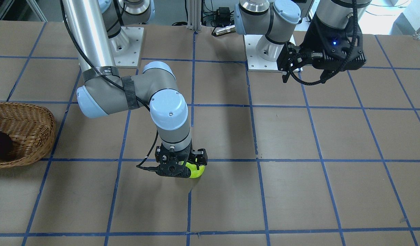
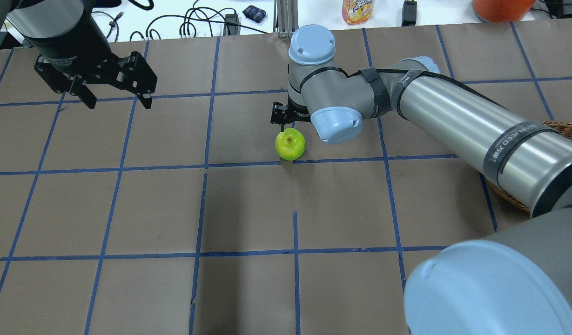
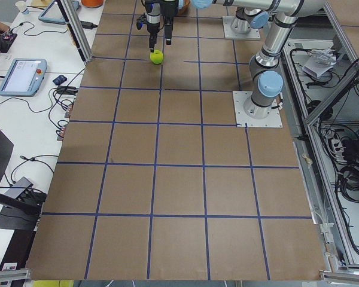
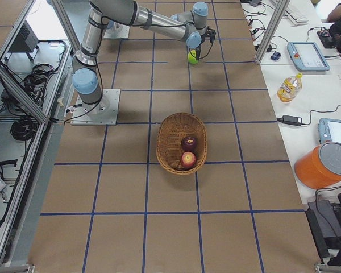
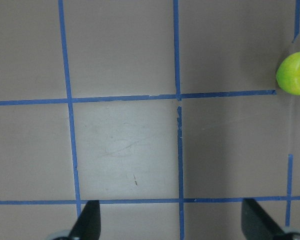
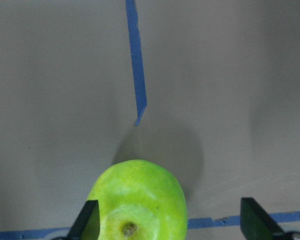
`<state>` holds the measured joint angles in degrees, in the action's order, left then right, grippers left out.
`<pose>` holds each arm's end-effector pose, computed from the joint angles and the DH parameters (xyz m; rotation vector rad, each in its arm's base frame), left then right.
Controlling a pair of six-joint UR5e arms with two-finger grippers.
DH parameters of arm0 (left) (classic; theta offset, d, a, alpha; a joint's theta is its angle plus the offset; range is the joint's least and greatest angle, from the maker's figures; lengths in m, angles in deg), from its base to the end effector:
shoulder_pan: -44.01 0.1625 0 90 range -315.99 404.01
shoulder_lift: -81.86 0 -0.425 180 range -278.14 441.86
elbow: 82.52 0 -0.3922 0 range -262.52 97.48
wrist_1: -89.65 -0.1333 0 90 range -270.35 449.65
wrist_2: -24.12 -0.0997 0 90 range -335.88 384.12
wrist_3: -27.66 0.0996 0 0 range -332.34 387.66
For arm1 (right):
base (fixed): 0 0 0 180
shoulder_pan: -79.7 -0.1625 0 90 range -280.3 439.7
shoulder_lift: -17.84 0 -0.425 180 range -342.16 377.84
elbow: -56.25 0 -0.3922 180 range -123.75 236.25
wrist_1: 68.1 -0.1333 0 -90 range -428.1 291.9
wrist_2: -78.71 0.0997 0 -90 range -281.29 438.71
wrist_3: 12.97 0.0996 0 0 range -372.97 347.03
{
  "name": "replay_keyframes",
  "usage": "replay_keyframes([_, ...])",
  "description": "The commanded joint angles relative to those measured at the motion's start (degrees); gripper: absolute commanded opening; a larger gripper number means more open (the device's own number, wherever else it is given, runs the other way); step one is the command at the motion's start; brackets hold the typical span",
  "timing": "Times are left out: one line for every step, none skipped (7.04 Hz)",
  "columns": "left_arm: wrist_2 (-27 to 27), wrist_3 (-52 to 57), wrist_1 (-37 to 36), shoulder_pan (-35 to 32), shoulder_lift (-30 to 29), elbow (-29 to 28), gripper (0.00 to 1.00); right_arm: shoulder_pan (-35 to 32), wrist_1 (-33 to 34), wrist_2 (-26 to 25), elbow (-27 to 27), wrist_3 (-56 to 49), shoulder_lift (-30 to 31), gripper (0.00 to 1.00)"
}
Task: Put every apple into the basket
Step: 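Close the right gripper on the green apple and lift it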
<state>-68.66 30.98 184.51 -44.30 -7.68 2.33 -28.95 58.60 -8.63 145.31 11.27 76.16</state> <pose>-0.1140 -0.4915 0.5277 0.0435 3.0922 -0.0169 0.3449 -0.5905 0.2351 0.1454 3.0545 -0.1222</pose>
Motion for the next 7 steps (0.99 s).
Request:
replay_keyframes([-0.04, -0.16, -0.11, 0.24, 0.06, -0.29, 1.0, -1.91, 3.46, -0.11, 0.06, 0.1, -2.32, 1.0])
replay_keyframes([-0.12, -0.16, -0.11, 0.33, -0.02, -0.9, 1.0, -1.92, 3.64, -0.11, 0.06, -0.16, -2.77, 1.0])
replay_keyframes([-0.12, -0.16, -0.11, 0.33, -0.02, -0.91, 1.0, -1.92, 3.47, -0.19, 0.58, -0.25, -2.94, 1.0])
replay_keyframes([-0.12, -0.5, -0.11, 0.25, -0.02, -0.82, 1.0, -1.92, 3.38, -0.28, 0.76, -0.16, -3.47, 1.0])
replay_keyframes([-0.12, -0.68, -0.11, 0.25, -0.02, -0.56, 1.0, -1.92, 3.47, -0.54, 0.76, -0.25, -4.08, 0.97])
replay_keyframes([-0.04, -0.77, -0.11, 0.25, -0.02, -0.56, 1.0, -1.92, 3.47, -0.63, 0.41, -0.51, -4.17, 0.84])
replay_keyframes([0.14, -0.95, -0.11, 0.42, -0.02, -0.9, 1.0, -1.75, 2.51, -0.37, -0.11, -1.91, -3.57, 0.61])
